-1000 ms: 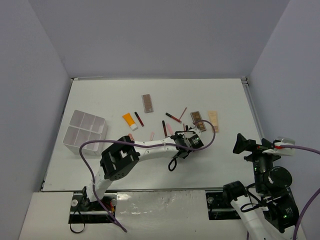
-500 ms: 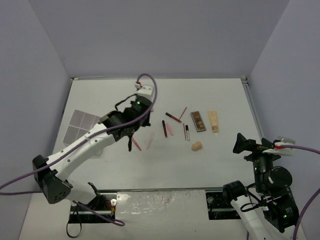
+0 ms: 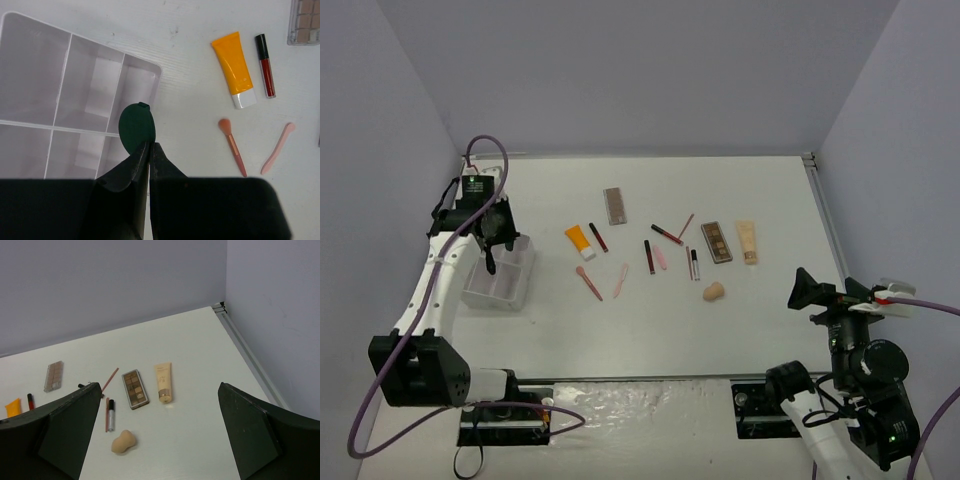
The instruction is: Organize the makeup
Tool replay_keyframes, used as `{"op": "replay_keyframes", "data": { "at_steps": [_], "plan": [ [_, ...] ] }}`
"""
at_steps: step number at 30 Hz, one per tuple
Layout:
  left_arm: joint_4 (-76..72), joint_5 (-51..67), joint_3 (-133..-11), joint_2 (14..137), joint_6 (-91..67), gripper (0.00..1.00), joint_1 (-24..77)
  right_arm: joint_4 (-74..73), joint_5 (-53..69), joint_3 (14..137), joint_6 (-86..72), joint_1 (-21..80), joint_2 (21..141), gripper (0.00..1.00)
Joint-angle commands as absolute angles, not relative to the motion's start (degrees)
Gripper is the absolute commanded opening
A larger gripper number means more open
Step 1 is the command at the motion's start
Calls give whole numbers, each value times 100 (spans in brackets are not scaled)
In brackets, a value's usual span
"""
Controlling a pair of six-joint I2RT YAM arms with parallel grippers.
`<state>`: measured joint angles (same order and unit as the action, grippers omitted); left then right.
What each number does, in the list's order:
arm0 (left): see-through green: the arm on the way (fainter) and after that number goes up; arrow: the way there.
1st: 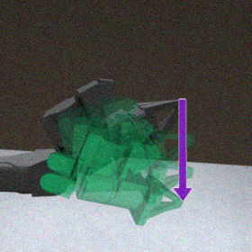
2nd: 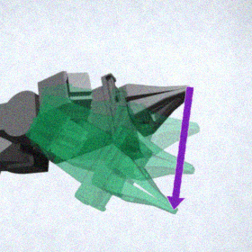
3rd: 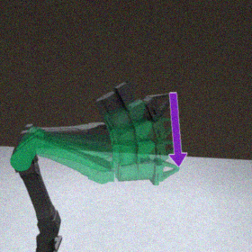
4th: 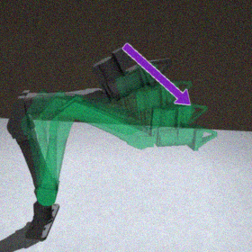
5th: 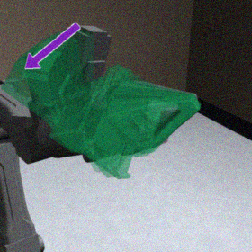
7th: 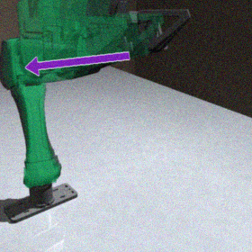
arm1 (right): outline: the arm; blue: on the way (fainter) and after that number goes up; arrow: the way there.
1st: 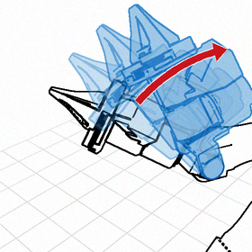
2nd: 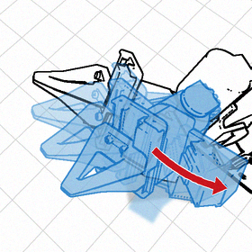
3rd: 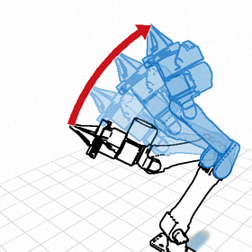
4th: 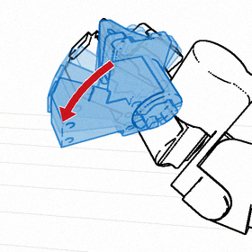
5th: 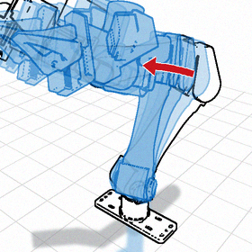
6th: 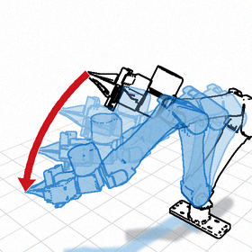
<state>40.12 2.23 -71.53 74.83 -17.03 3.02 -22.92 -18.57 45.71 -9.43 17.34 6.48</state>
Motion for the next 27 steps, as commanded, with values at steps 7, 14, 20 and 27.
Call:
{"op": "replay_keyframes", "data": {
  "at_steps": [7, 14, 20, 27],
  "plan": [
    [3583, 1368, -7615, 8408, -1373, 0, 26, -1795, -1839, 4586, -991, 1819, 644, 100],
    [3577, 1110, -7540, 8537, -1324, 0, -301, -1802, -1865, 4570, -976, 1854, 617, 100],
    [3551, 923, -7480, 8639, -1257, 6, -326, -1802, -1898, 4579, -975, 1872, 668, 100],
    [3468, 988, -7441, 8563, -1252, 38, -334, -1806, -1890, 4665, -941, 1872, 828, 100]
  ]
}}
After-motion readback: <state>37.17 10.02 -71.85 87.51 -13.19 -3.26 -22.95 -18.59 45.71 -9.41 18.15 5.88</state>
